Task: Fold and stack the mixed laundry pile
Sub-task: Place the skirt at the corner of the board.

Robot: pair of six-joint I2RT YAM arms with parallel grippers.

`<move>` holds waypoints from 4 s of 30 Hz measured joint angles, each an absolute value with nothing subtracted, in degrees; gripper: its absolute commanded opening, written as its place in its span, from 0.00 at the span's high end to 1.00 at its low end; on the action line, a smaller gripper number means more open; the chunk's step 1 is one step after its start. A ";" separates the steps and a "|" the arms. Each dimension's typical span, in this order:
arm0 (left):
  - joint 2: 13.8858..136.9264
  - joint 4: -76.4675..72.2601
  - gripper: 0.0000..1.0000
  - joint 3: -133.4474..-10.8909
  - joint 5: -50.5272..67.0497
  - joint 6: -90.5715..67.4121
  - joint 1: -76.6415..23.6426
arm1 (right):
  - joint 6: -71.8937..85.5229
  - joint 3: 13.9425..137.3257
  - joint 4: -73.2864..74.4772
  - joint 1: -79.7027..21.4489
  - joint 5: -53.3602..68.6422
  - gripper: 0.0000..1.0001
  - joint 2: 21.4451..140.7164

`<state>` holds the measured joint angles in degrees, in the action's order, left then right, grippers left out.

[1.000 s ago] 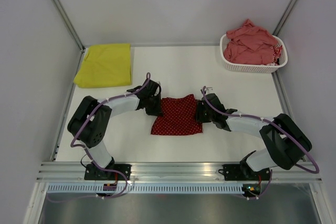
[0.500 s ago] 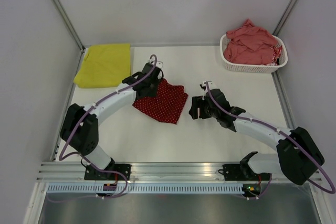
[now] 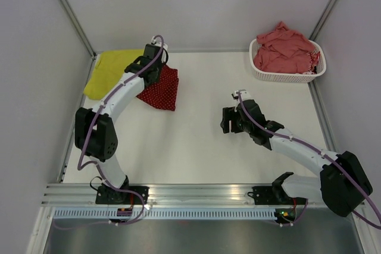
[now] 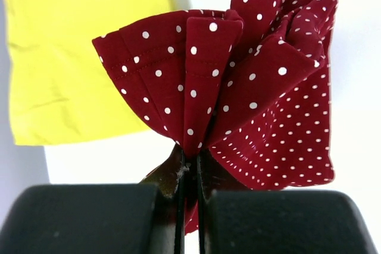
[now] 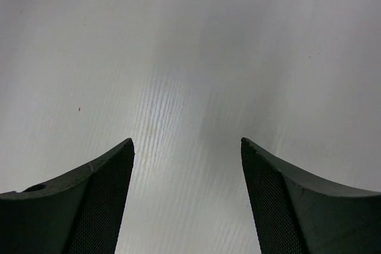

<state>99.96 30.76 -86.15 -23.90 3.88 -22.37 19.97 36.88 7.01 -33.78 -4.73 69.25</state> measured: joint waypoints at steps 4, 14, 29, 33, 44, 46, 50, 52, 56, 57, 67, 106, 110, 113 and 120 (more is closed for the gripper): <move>102.96 31.18 0.98 -91.94 -23.88 5.72 -18.81 | 19.40 36.88 7.49 -32.49 -5.23 0.22 69.28; 106.67 32.75 0.98 -100.84 -22.26 8.80 -14.76 | 19.05 36.88 7.97 -31.35 -5.39 0.22 70.54; 106.78 35.18 0.98 -105.49 -19.16 10.46 -11.18 | 19.07 36.88 8.03 -31.00 -4.86 0.22 70.70; 106.78 36.29 0.98 -105.51 -18.85 10.46 -9.98 | 19.07 36.88 8.03 -31.00 -4.80 0.22 70.70; 106.78 37.63 0.98 -107.63 -16.43 10.92 -7.88 | 19.29 36.88 7.70 -31.00 -3.60 0.22 72.12; 106.78 37.65 0.98 -107.68 -16.45 11.38 -7.84 | 19.31 36.88 7.68 -31.00 -3.20 0.22 72.58; 106.78 37.67 0.98 -107.68 -16.40 11.88 -7.53 | 19.29 36.88 7.46 -31.00 -2.79 0.22 73.67; 106.87 37.67 0.98 -107.72 -16.40 11.88 -7.03 | 19.29 36.88 7.35 -31.00 -2.63 0.22 74.08; 108.25 37.50 0.98 -108.33 -16.38 11.88 -4.71 | 19.29 36.88 7.35 -31.00 -2.55 0.22 74.52; 108.79 37.34 0.98 -108.47 -16.36 11.88 -4.14 | 19.29 36.88 7.35 -31.00 -2.55 0.22 74.63; 116.49 34.17 0.98 -109.12 -14.39 12.67 0.97 | 19.33 36.97 7.57 -30.98 -2.63 0.22 75.79; 126.56 28.84 0.05 -111.98 -10.81 11.62 11.00 | 21.43 38.94 8.27 -30.96 -2.17 0.23 80.12; 127.17 29.93 0.00 -114.67 -14.41 8.97 11.29 | 21.45 39.31 8.23 -30.94 -2.20 0.22 80.12; 127.13 30.59 0.00 -116.90 -18.15 6.17 11.57 | 21.47 39.38 8.25 -30.96 -2.28 0.22 80.12; 121.58 33.06 0.00 -115.48 -10.87 -0.84 12.10 | 22.00 40.47 8.67 -30.94 -2.55 0.02 80.09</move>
